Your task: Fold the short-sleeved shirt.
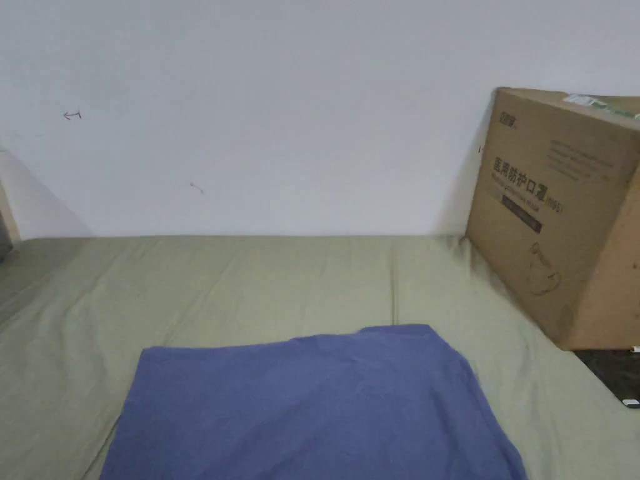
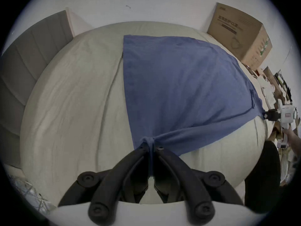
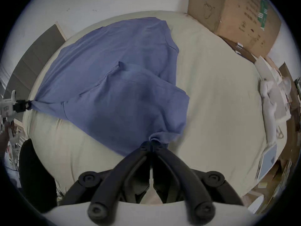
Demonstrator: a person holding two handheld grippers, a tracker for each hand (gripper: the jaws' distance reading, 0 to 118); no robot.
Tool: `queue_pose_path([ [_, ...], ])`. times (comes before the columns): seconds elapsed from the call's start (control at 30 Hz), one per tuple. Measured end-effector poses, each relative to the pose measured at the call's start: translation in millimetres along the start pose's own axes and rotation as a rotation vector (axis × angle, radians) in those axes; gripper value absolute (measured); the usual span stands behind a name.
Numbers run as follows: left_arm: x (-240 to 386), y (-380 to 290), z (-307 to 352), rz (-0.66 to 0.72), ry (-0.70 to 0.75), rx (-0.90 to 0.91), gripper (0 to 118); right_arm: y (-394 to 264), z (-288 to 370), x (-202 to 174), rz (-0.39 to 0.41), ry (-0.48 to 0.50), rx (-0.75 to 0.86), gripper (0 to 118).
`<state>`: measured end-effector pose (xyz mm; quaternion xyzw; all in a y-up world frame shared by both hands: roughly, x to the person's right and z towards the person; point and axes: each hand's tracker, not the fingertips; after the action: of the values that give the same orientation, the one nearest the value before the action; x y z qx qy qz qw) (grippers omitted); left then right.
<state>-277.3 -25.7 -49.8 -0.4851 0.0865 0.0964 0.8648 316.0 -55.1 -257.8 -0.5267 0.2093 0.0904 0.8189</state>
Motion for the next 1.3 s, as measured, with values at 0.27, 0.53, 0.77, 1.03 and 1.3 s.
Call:
queue_pose_path([
  [0.27,-1.6,-44.0,15.5,0.001,-0.007,-0.039,3,-34.3,29.3,14.5,-0.003,0.017,-0.075,0],
  [0.53,-10.9,-45.0,14.4,0.097,-0.022,-0.085,91,-29.8,29.2,2.2,-0.090,0.011,-0.088,92],
  [0.77,-26.7,-48.8,55.8,0.311,-0.202,0.007,110,-14.4,74.5,-21.2,-0.153,0.098,0.056,118],
  [1.03,-5.7,-30.1,126.0,0.243,-0.111,0.311,109,6.4,135.5,-66.5,-0.205,0.135,0.325,117],
  [1.3,9.0,-10.8,153.2,0.205,-0.030,0.134,0,15.6,164.5,-90.5,-0.251,0.192,0.446,0],
])
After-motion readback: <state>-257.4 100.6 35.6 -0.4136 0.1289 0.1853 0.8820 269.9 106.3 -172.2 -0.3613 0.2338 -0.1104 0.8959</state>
